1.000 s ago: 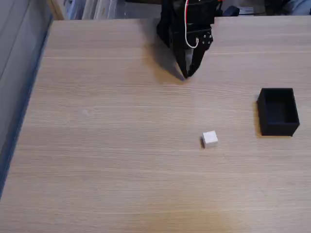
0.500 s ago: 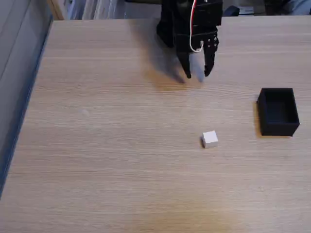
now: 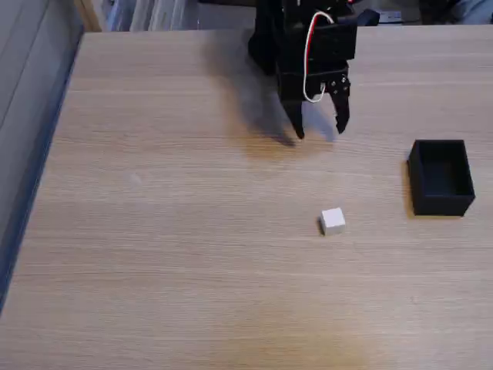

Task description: Pick a white block and place it in the black box.

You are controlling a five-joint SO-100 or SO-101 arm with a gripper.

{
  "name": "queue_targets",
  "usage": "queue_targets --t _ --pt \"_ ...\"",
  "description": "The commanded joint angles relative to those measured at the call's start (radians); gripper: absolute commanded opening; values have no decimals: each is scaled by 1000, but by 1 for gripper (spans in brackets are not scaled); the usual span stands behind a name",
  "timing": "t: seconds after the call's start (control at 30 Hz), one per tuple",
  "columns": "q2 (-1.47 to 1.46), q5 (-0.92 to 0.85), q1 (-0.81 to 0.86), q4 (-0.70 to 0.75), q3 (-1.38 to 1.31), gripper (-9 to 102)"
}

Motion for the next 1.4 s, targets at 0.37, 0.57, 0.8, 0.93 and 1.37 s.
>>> queue_targets --t 0.37,0.57,0.8,0.93,1.37 --pt "-327 3 9 -118 -262 28" --pt "-459 -2 20 -121 -379 28" --pt "-588 -23 46 -141 -494 28" --pt "-643 -28 54 -146 -545 28" --pt "-770 -18 52 -130 -686 29"
